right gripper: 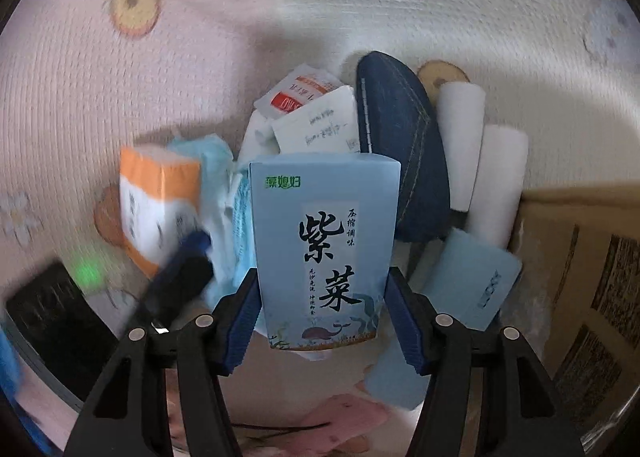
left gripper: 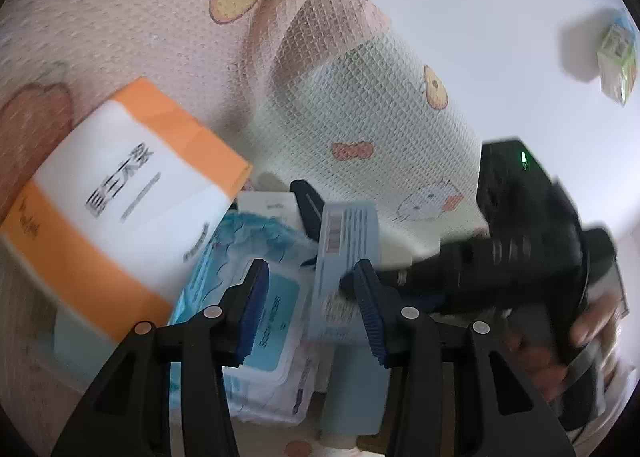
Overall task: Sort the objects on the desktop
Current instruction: 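Lift the light-blue box out of the pile with the right gripper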
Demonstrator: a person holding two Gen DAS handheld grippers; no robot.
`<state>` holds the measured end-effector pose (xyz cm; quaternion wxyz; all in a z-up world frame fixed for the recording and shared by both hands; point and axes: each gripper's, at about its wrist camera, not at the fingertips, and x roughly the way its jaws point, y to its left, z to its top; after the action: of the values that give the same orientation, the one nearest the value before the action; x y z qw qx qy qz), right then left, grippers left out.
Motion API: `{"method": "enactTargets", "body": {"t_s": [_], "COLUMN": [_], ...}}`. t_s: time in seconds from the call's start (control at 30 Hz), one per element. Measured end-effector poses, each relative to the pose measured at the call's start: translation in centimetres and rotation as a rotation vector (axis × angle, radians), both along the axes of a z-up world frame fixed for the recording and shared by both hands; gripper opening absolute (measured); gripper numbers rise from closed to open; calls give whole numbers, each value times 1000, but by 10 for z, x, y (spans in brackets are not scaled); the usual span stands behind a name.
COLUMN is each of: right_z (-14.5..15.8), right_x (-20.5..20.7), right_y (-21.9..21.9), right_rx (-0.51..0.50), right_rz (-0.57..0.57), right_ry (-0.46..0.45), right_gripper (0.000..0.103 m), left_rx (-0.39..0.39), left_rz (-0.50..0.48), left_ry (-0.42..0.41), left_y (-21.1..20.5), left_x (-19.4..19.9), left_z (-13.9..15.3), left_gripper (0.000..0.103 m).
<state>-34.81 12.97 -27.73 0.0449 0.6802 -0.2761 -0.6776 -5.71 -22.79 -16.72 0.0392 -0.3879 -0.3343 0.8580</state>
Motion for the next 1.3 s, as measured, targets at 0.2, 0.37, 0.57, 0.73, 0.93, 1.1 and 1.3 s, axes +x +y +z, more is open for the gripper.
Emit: {"method": "enactTargets", "body": {"t_s": [0.2,0.37,0.57,0.73,0.93,1.1,1.3], "right_z": [3,-4,-3,-1,24,37,54], "right_x": [-3,-4,-1,0,-1,-12,-31], "right_y": [-1,3,-2,-7,0,4,2], "right_rx": [10,-43,-45,-32,54,109,181], "right_rz": [-69,-149,-196,-184,-128,-38,53], "right_ry": [-4,-35,-29,-20,92,193,293], "right_gripper": [59,59,59,60,60,41,21], "left_rx": [-140,-93,-34,21,-9,-56,-11], "left_rz": [-4,-6,31,72,94,83,98], "left_ry": [-9,-10,-55,-85,-77,-71,-80], "left_y": [19,21,24,17,9,13,11], "left_x": [10,18,18,13,17,19,8], "left_z": [3,1,-18,-31,-28,-25,-26], "left_gripper": [54,57,57,51,42,42,42]}}
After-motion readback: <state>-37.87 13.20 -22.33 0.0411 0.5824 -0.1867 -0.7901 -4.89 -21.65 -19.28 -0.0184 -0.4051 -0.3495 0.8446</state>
